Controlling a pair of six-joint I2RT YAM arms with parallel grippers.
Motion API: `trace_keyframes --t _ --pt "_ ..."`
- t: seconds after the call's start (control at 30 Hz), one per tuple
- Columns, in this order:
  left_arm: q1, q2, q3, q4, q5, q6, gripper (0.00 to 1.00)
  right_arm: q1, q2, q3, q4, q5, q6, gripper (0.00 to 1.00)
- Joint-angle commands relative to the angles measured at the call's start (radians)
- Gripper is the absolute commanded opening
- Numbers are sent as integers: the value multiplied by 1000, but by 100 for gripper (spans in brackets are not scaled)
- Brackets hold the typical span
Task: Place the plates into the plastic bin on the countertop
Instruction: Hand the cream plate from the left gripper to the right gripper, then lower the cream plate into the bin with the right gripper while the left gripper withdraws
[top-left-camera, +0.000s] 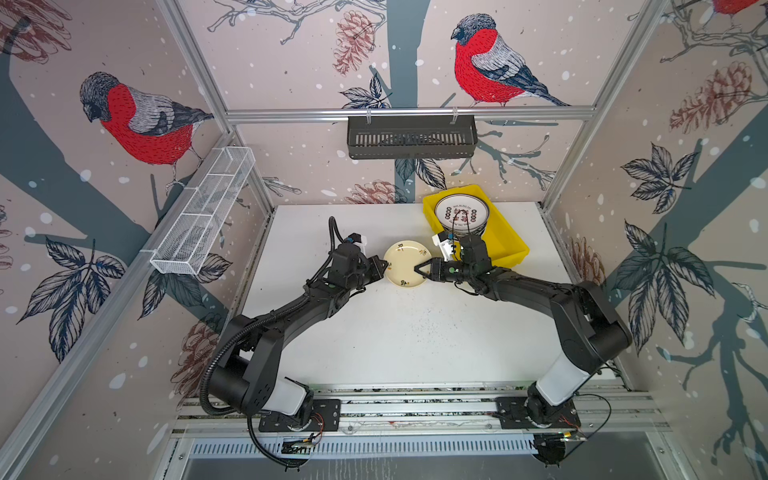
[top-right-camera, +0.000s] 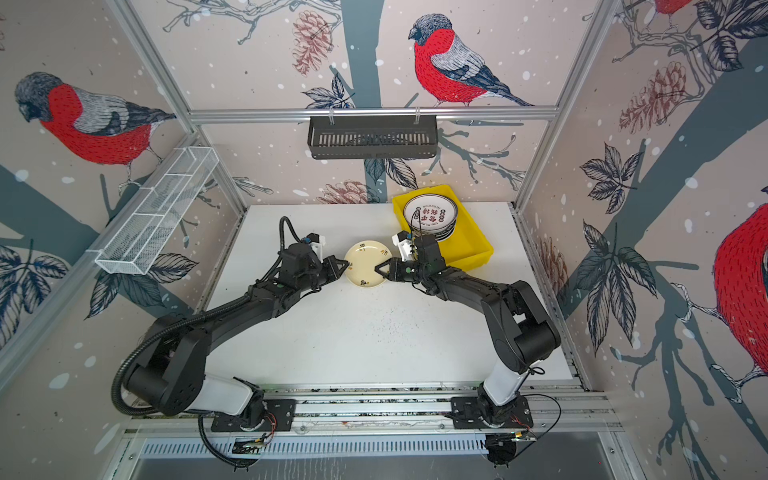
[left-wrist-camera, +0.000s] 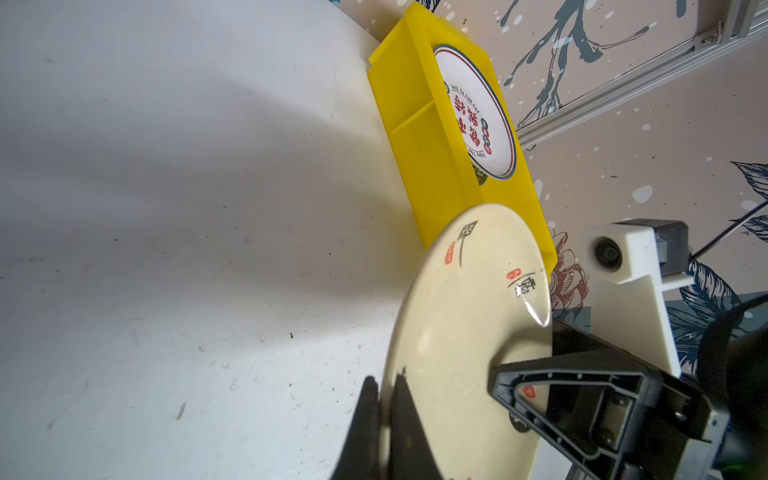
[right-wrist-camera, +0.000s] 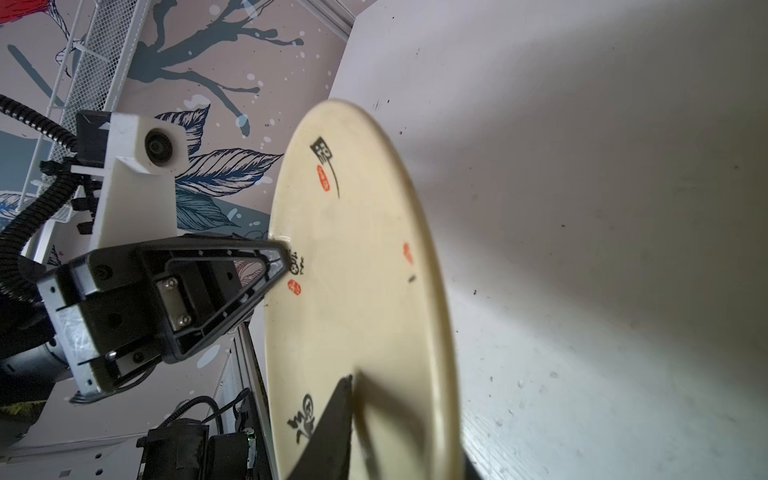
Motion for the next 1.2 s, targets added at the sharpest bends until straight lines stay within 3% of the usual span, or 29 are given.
trace_keyframes --t 0.0,0.17,0.27,0.3,0.4,0.5,0.67,0.87,1.17 --pt "-4 28 26 72 13 -17 0 1 -13 -9 48 -17 2 16" --pt "-6 86 65 89 35 -10 0 -8 -16 -13 50 -13 11 4" --pt "-6 103 80 100 51 -9 0 -15 -22 -14 54 -13 18 3" --pt "-6 107 85 100 53 -7 6 -19 -25 -16 57 -13 24 3" --pt "-6 104 92 100 60 3 43 -38 -33 -16 77 -17 47 2" --pt "-6 87 92 101 55 18 63 -59 -39 -8 90 -8 62 1" --pt "-6 34 92 76 23 72 78 -98 -26 22 84 8 60 1" --pt "-6 -66 69 26 -38 131 97 -218 3 83 97 22 76 1" --pt "-6 -160 26 -20 -84 210 98 -417 152 316 16 106 99 0"
